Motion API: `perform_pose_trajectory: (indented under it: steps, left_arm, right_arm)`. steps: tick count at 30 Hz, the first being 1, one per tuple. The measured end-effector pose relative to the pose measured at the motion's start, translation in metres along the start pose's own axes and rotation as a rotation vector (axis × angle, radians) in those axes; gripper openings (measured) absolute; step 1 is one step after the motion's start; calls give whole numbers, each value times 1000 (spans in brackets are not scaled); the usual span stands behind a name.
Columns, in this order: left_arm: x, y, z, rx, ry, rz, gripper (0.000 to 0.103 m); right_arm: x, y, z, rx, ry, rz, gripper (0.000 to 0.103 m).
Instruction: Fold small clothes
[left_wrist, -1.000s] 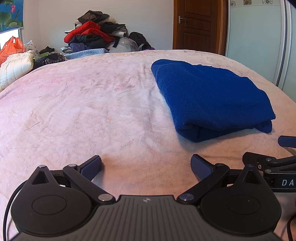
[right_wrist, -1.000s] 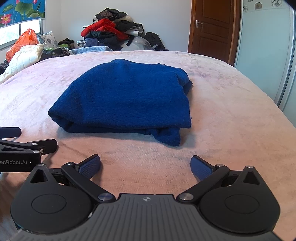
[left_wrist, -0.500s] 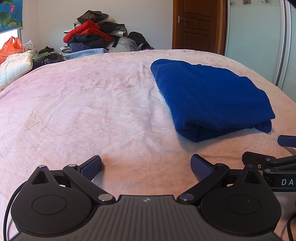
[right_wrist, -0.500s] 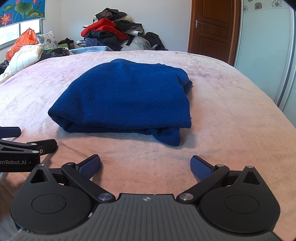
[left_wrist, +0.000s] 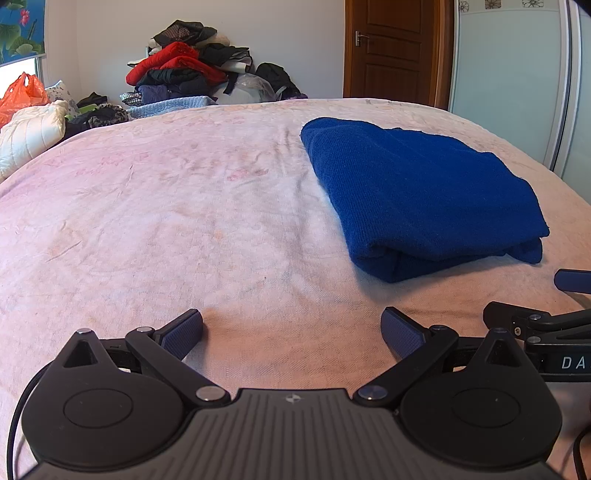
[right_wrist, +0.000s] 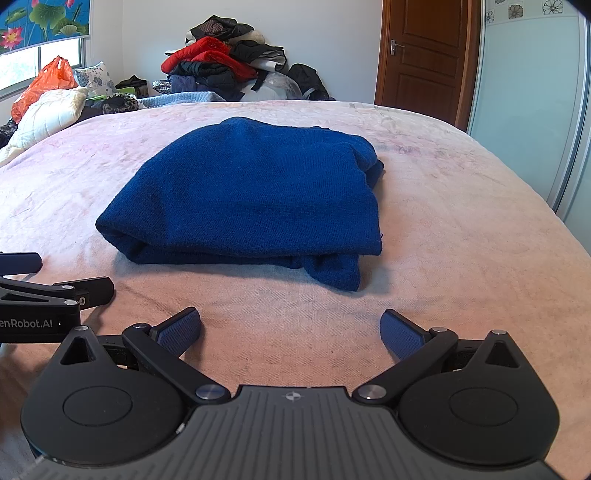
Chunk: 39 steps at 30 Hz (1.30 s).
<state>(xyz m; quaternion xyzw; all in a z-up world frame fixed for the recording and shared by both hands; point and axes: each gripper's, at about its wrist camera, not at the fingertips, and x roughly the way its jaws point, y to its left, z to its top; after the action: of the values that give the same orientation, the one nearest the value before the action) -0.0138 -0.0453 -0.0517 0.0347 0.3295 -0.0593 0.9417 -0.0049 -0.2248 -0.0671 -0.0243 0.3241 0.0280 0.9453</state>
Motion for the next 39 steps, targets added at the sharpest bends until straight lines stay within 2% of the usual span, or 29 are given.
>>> perform_pose_trajectory:
  steps: [9,15,21,28,39]
  left_arm:
    - [0,0,1,5,3,-1,103]
    - [0,3,11,39,53,-31,103]
    - [-12,13,23,-1,59,-42,103]
    - [-21,22,29,-52,111,-60,103]
    - [-31,23,29,-51,107,-3,103]
  right_arm:
    - [0,0,0,-1,1,-1,103]
    - [-1,0,4,9,26,-25,103]
    - [-11,5,12,5,64,-17,103]
    - [-38,12,23,-27,40,-3,103]
    - [-55,18,27,-30,46,11,103]
